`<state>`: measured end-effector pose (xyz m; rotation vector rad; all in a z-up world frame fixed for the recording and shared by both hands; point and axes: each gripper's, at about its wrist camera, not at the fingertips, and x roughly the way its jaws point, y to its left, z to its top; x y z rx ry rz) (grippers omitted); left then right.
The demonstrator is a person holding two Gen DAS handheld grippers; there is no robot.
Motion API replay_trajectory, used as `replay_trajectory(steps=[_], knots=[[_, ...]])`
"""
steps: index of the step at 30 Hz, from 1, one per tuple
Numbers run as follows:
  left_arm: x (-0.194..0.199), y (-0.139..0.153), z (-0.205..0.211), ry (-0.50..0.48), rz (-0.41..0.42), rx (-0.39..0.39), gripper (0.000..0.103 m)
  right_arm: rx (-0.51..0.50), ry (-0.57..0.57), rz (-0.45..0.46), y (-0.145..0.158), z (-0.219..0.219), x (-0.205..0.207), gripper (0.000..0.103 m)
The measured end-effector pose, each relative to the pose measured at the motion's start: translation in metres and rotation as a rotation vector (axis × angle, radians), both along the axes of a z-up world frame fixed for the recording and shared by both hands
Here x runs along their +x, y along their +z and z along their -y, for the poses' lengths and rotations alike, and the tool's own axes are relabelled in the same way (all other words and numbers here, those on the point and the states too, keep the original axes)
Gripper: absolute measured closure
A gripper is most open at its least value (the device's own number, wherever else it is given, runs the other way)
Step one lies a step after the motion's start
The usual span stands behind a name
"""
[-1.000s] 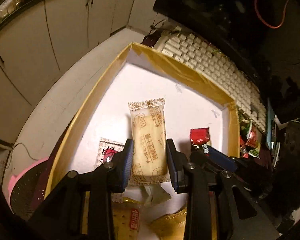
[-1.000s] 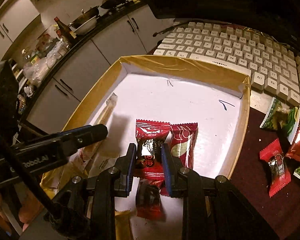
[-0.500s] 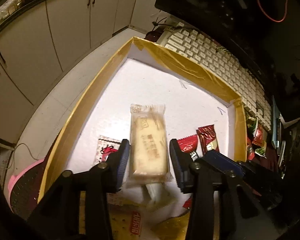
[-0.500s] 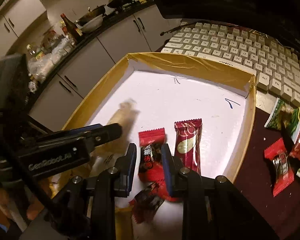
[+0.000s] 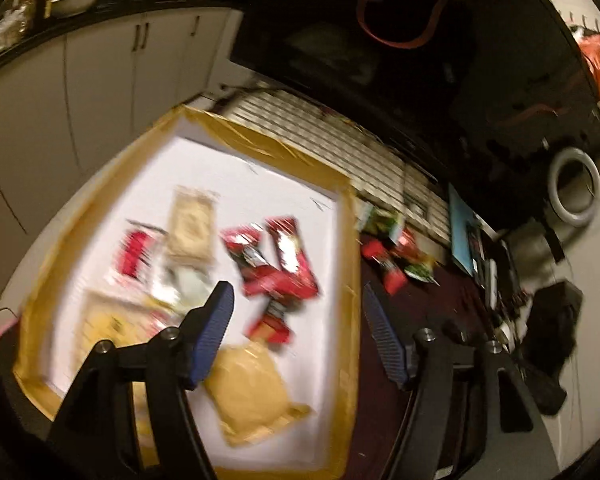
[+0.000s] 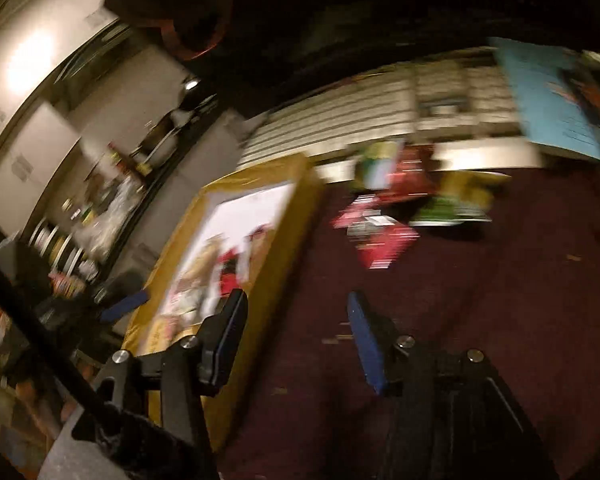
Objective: Organize snacks
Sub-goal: 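Lower both snacks into the tray and open both tools, then grasp the green-gold pouch with the right tool while the left tool grasps a red candy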
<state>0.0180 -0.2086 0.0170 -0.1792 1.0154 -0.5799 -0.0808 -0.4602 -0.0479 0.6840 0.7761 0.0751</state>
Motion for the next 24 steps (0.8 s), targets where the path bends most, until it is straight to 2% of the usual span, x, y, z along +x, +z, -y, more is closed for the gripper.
replay_trajectory(steps=[4,13,19,21,24], knots=[[-0.014,-0.010,0.019,-0.042,-0.037,-0.016,0.035,0.008,-0.126,-0.038,-0.001,0.034,0.004,0.049],[-0.035,-0.014,0.025,-0.071,-0.013,0.031,0.035,-0.082,-0.255,-0.204,-0.005,0.060,0.049,0.050],[-0.039,-0.013,0.025,-0.081,0.000,0.050,0.035,-0.111,-0.263,-0.284,-0.024,0.060,0.064,0.058],[-0.039,-0.011,0.026,-0.082,0.004,0.051,0.035,-0.149,-0.276,-0.289,-0.025,0.059,0.063,0.068],[-0.042,-0.010,0.029,-0.095,0.006,0.051,0.035,-0.161,-0.272,-0.273,-0.026,0.056,0.058,0.073]])
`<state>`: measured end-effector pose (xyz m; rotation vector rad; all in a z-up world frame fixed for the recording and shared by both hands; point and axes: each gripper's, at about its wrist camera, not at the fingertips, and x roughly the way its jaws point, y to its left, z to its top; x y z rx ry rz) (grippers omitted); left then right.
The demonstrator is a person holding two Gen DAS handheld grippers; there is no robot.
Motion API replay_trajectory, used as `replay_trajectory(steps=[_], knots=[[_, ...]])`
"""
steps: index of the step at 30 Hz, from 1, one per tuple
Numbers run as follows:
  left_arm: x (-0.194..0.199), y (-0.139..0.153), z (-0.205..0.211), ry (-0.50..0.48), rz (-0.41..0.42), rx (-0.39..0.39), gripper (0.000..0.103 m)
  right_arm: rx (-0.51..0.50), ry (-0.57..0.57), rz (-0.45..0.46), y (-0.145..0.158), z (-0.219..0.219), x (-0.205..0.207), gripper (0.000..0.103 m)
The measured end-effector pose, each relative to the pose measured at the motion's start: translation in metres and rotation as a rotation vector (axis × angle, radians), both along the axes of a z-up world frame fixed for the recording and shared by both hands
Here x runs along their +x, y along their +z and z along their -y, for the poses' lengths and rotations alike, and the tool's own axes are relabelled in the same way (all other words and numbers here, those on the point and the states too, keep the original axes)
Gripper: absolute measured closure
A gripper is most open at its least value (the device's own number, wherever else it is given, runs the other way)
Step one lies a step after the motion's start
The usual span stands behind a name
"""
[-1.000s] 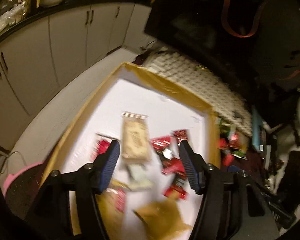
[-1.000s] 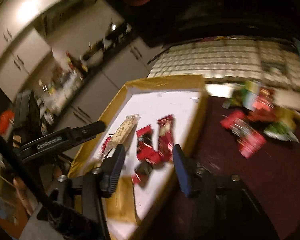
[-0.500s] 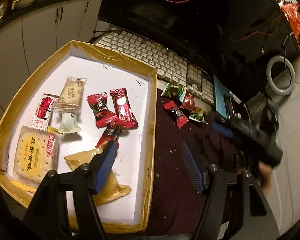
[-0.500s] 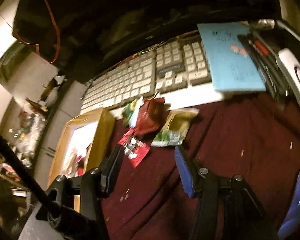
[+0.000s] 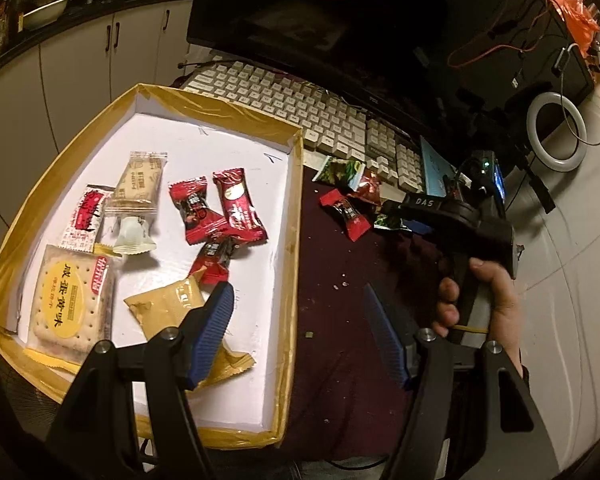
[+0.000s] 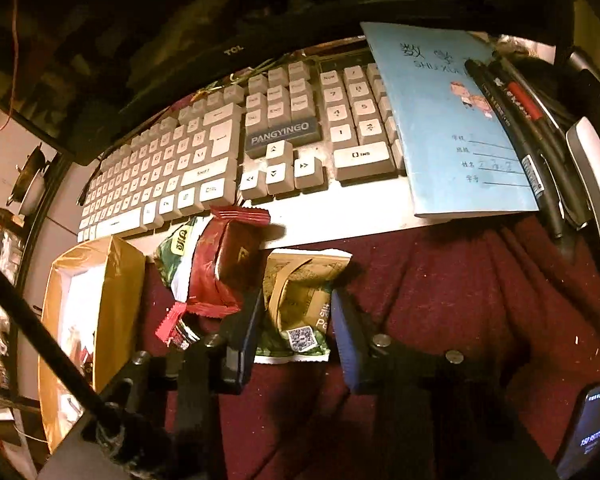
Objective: Organize snacks
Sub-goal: 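Grasp the green-gold pouch with the right tool while the left tool grasps a red candy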
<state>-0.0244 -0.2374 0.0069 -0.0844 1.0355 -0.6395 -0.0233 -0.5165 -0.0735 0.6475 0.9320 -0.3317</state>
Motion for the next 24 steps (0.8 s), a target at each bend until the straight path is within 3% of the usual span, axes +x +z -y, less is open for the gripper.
replay_trajectory(steps=[5,12,19,24], knots=[[-0.006,0.004,0.011,-0.032,0.015,0.014,0.035,0.052,0.014,0.071,0.004,0.000,-0.021,0.076],[-0.001,0.005,0.040,-0.075,0.005,0.029,0.035,0.100,0.011,0.271,0.008,-0.017,-0.098,0.076],[0.022,-0.010,0.087,-0.097,-0.090,0.031,0.037,0.151,-0.073,0.335,-0.007,-0.010,-0.119,0.076],[0.050,-0.028,0.122,-0.058,-0.171,0.075,0.037,0.118,-0.088,0.359,-0.002,-0.012,-0.118,0.076]])
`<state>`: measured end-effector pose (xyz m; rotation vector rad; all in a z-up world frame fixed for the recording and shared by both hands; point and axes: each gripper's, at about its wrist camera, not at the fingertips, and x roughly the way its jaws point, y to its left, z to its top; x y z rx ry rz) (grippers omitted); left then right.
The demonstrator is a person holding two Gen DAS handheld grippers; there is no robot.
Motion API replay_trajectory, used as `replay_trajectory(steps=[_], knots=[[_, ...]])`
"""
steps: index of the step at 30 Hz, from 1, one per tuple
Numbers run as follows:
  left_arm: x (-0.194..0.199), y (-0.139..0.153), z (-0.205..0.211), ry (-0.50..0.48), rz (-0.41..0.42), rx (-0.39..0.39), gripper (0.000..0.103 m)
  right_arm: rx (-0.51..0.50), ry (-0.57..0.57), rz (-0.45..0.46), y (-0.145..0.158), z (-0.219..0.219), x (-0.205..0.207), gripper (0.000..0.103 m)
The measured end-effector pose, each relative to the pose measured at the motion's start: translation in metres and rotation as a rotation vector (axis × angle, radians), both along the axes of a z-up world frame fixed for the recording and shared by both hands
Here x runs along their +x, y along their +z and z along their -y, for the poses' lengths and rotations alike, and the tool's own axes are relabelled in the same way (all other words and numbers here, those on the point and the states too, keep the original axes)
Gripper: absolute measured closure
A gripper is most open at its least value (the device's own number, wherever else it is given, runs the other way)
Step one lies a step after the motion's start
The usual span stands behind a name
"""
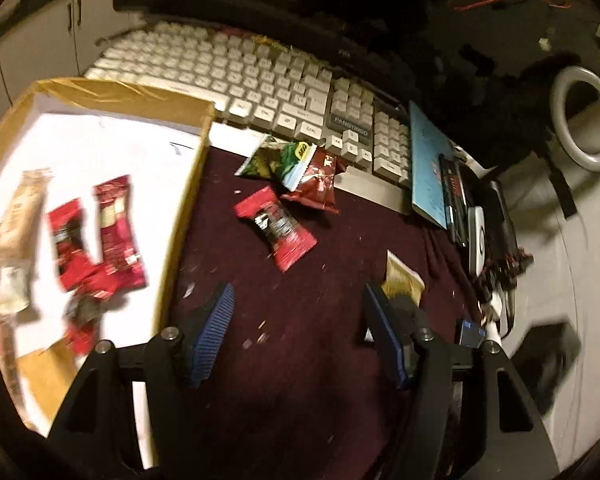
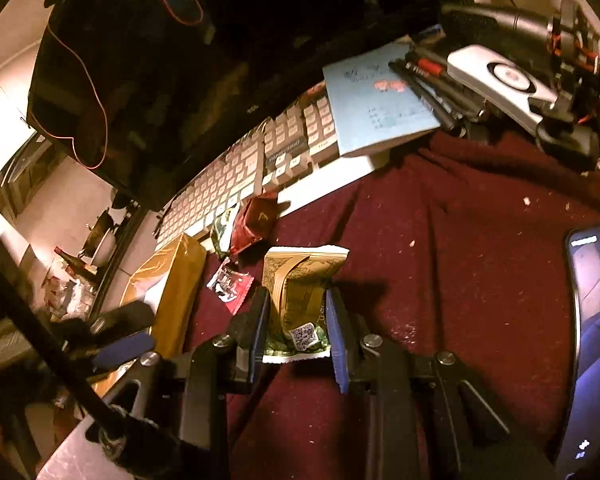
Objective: Organize snacks
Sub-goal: 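Grasp the green-gold pouch with the right tool while the left tool grasps a red candy, then carry both snacks into the tray and open both tools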
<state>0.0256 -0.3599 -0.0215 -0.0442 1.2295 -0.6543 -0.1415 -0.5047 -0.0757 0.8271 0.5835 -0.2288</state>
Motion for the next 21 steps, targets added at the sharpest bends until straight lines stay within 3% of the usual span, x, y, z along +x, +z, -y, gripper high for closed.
replay_trajectory(steps=[3,8,12,16,18,21], knots=[[0.019,-0.016,0.018,0.008,-0.034,0.034,0.043,-0.007,0.001,0.014,0.002,-0.001,-0.002,0.076],[0.047,-0.042,0.028,0.142,-0.089,0.079,0.047,-0.025,0.007,0.028,0.003,-0.003,-0.004,0.076],[0.061,-0.044,0.046,0.156,-0.018,0.164,0.049,-0.024,0.013,0.037,0.004,-0.003,-0.003,0.075],[0.063,-0.043,0.053,0.178,0.026,0.225,0.062,-0.013,0.005,0.040,0.003,-0.001,-0.004,0.075],[0.056,-0.043,0.058,0.143,0.066,0.266,0.072,-0.013,0.004,0.042,0.003,-0.002,-0.005,0.075],[0.043,-0.041,0.057,0.089,0.103,0.294,0.075,-0.014,0.007,0.042,0.003,-0.003,-0.005,0.075]])
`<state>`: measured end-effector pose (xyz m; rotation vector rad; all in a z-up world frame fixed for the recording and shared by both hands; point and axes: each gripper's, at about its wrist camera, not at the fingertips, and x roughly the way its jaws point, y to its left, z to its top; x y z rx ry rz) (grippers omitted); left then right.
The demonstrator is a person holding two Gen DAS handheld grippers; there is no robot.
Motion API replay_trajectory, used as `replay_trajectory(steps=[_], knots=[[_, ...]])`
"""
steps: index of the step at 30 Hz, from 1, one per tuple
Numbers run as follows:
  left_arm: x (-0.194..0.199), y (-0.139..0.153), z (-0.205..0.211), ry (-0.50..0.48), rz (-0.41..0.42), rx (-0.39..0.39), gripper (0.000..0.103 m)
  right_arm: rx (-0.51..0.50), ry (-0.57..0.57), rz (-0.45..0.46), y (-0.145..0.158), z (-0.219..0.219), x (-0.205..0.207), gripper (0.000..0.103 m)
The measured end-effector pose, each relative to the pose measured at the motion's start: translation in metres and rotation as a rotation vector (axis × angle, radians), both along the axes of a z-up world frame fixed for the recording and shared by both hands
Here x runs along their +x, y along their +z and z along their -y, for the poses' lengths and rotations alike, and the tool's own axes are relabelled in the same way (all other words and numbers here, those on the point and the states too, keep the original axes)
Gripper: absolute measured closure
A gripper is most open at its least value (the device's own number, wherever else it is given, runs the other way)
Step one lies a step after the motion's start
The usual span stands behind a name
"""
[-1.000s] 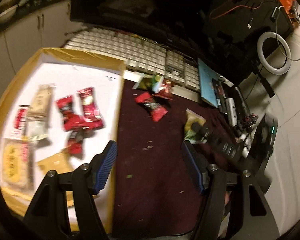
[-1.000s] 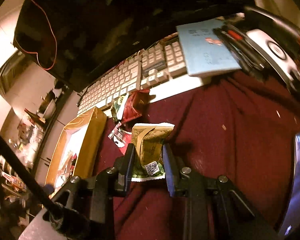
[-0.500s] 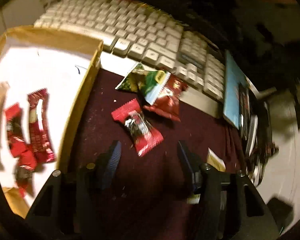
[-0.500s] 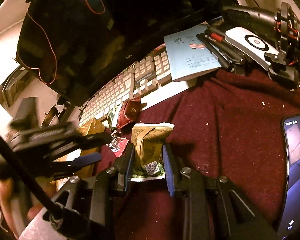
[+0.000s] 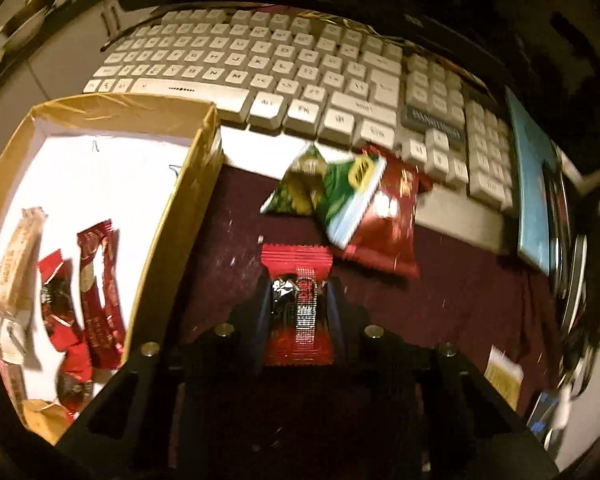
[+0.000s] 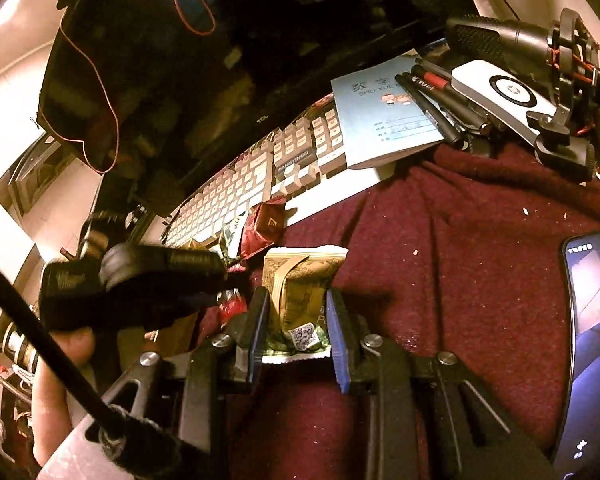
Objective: Organize snacks
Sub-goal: 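Carry both snacks into the tray and open both tools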
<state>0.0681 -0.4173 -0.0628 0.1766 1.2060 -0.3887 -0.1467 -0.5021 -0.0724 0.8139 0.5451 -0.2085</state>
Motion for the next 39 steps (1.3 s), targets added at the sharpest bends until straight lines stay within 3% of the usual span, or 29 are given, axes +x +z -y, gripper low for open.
replay_trajectory(steps=[4,7,15,20,24,29,33,35,39], knots=[[-0.015,0.000,-0.004,-0.063,0.002,0.001,0.077,-0.002,0.003,-0.004,0.000,-0.001,0.001,0.075],[-0.025,0.007,-0.020,-0.094,-0.076,-0.105,0.077,-0.005,0.011,-0.005,0.000,-0.001,0.002,0.075],[-0.065,0.057,-0.100,-0.175,-0.054,-0.385,0.077,-0.032,0.056,0.006,0.003,-0.009,0.005,0.075],[-0.068,0.087,-0.149,-0.111,-0.026,-0.506,0.077,-0.088,0.104,0.026,0.010,-0.022,0.008,0.075],[-0.064,0.101,-0.203,-0.034,0.022,-0.526,0.077,-0.118,0.168,0.027,0.014,-0.035,0.014,0.075],[-0.045,0.105,-0.239,0.038,0.046,-0.542,0.077,-0.052,0.268,0.057,0.031,-0.051,0.031,0.075],[-0.031,0.105,-0.268,0.093,0.050,-0.561,0.077,-0.110,0.364,0.063,0.054,-0.082,0.057,0.075],[-0.026,0.104,-0.278,0.117,0.059,-0.553,0.077,-0.079,0.438,0.049,0.060,-0.095,0.074,0.075],[-0.012,0.107,-0.295,0.147,0.100,-0.517,0.077,-0.192,0.507,-0.002,0.074,-0.124,0.111,0.075]])
